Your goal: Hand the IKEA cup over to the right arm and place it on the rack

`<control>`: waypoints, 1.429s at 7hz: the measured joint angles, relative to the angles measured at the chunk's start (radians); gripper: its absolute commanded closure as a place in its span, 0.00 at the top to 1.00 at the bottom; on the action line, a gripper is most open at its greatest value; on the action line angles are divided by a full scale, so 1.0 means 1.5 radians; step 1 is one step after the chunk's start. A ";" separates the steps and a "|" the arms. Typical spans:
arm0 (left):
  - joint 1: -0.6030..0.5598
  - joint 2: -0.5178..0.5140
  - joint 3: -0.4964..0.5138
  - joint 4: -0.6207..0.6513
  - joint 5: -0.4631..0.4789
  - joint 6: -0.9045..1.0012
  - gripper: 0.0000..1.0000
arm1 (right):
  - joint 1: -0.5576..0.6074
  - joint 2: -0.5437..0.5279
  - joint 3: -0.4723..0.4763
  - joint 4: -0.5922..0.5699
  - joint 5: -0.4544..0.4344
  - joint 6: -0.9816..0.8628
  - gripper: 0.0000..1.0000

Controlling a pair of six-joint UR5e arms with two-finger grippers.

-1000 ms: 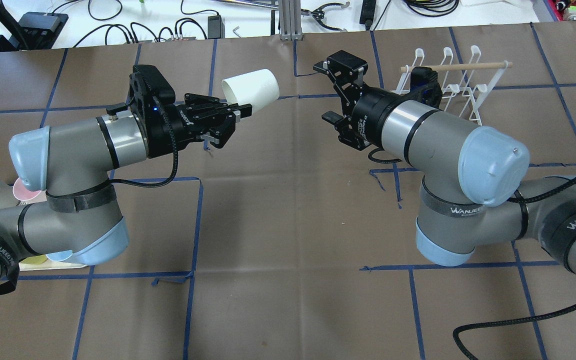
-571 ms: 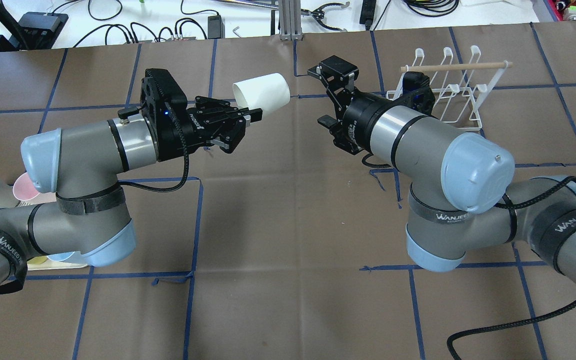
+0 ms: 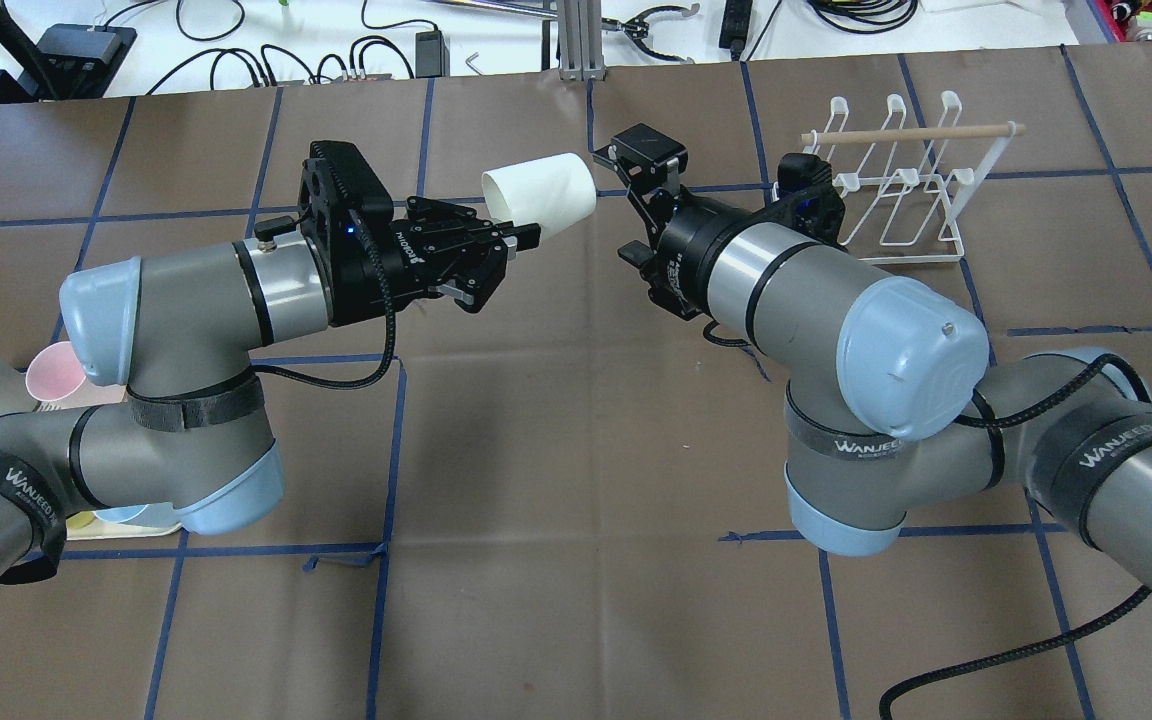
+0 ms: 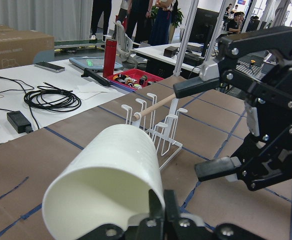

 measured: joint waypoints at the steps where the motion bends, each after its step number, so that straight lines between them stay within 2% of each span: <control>1: -0.001 0.000 0.000 0.000 0.001 0.000 0.00 | 0.008 0.007 -0.007 0.004 0.000 0.014 0.99; 7: -0.001 0.003 0.001 0.000 0.001 -0.001 0.00 | 0.028 0.086 -0.080 0.005 0.002 0.045 0.99; 10: -0.002 0.005 0.000 0.000 0.001 -0.002 0.00 | 0.028 0.103 -0.094 0.006 0.001 0.045 0.98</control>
